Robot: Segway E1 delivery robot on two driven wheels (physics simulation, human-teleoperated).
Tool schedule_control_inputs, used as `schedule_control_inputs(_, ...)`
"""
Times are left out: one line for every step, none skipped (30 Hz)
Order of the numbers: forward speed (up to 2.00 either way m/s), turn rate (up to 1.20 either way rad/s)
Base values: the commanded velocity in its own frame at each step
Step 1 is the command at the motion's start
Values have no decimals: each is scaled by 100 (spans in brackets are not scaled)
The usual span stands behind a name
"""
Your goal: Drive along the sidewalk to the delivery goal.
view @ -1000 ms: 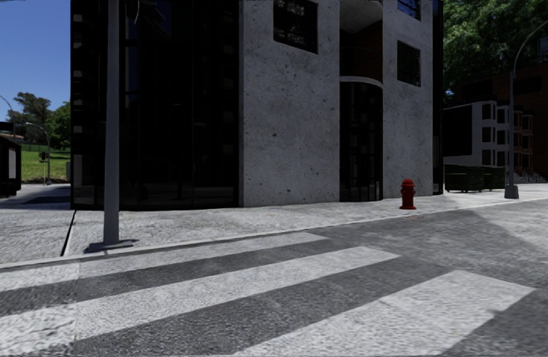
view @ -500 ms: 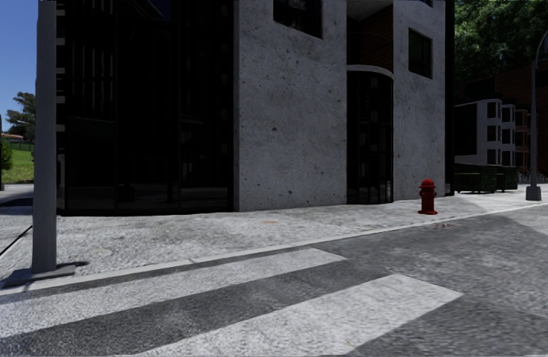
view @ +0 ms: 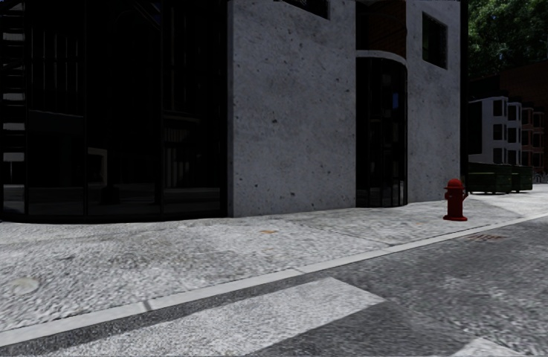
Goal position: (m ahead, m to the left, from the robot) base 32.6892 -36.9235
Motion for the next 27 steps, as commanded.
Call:
schedule_control_inputs(191,0)
schedule_control_inputs(191,0)
schedule_control_inputs(191,0)
schedule_control_inputs(191,0)
schedule_control_inputs(191,0)
schedule_control_inputs(191,0)
schedule_control_inputs(191,0)
schedule_control_inputs(191,0)
schedule_control_inputs(191,0)
schedule_control_inputs(191,0)
schedule_control_inputs(191,0)
schedule_control_inputs(191,0)
schedule_control_inputs(191,0)
schedule_control_inputs(191,0)
schedule_control_inputs(191,0)
schedule_control_inputs(191,0)
schedule_control_inputs(191,0)
schedule_control_inputs(191,0)
schedule_control_inputs(191,0)
schedule_control_inputs(191,0)
schedule_control_inputs(191,0)
schedule_control_inputs(191,0)
schedule_control_inputs(191,0)
schedule_control_inputs(191,0)
schedule_control_inputs(191,0)
schedule_control_inputs(191,0)
schedule_control_inputs(191,0)
